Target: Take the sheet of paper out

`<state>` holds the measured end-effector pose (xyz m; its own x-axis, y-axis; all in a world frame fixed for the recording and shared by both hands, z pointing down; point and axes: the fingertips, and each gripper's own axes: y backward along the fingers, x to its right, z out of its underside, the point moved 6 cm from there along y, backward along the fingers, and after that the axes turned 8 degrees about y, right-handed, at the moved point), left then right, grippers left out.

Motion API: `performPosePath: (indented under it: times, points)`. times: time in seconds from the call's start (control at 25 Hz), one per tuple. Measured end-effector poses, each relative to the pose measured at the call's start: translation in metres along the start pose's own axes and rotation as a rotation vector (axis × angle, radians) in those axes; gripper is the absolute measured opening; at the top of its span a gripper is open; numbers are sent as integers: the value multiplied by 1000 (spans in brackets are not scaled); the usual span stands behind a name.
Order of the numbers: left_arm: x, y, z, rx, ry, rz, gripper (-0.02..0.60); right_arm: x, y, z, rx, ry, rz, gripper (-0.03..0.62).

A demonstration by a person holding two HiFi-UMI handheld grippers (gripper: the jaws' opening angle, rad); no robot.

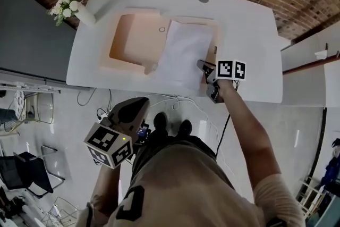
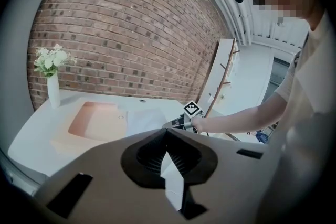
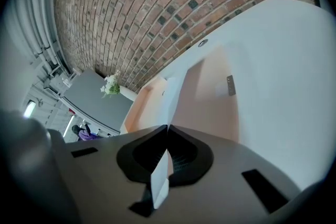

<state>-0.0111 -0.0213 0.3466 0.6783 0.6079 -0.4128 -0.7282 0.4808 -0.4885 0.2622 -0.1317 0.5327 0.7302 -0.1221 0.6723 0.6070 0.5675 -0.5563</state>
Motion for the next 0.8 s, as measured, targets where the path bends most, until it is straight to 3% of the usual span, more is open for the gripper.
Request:
performPosePath:
  times: [0.4,0.8]
  points:
    - [20,4,8,9,-22,-12,14,3,29,16,51,-35,-46,23]
    - [42,22,26,12,-3,-73,14,-16,58,25,73,-21,-161,25]
